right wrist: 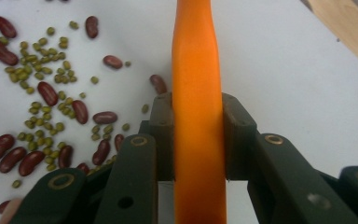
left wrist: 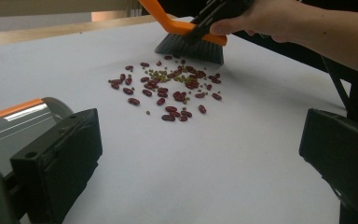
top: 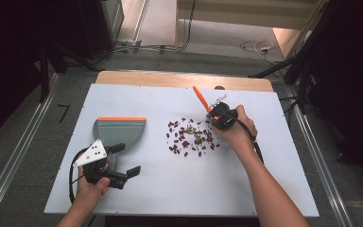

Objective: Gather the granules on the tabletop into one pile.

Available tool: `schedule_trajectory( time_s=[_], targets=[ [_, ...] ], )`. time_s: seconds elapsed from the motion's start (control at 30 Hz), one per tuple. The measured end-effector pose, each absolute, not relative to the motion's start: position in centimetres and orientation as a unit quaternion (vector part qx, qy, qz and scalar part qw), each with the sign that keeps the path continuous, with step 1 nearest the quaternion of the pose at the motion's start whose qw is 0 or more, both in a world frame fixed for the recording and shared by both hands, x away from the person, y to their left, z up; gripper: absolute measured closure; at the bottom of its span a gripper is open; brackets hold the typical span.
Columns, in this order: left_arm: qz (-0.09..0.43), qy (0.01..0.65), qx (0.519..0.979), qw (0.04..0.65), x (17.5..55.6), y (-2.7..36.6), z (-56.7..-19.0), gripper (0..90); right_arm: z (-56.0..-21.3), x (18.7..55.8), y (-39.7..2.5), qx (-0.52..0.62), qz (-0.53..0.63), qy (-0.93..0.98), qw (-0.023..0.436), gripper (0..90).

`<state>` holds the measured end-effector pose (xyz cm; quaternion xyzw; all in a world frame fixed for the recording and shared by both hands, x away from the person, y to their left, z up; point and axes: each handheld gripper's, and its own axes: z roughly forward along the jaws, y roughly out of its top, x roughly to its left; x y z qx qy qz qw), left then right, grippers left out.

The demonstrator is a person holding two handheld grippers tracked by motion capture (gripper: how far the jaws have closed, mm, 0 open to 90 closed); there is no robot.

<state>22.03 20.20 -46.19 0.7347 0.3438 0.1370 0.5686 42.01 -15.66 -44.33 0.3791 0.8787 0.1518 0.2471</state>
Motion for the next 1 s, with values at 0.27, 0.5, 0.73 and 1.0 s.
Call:
schedule_trajectory(
  time_s=[0.27,0.5,0.73,1.0],
  targets=[
    [0.137,0.342,0.737,0.567,22.1,20.1,-46.1,0.0,-44.6,41.5,-14.9,0.371,0.146,0.888,0.23,68.4],
    [0.137,0.342,0.736,0.568,22.1,20.2,-46.1,0.0,-44.7,40.5,-14.2,0.357,0.157,0.895,0.218,68.1],
    [0.137,0.341,0.737,0.567,22.0,20.2,-46.1,0.0,-44.7,39.7,-13.7,0.346,0.163,0.901,0.207,68.0],
    [0.136,0.34,0.737,0.568,22.0,20.1,-46.1,0.0,-44.9,38.4,-13.0,0.332,0.168,0.906,0.203,67.8]
  ],
)
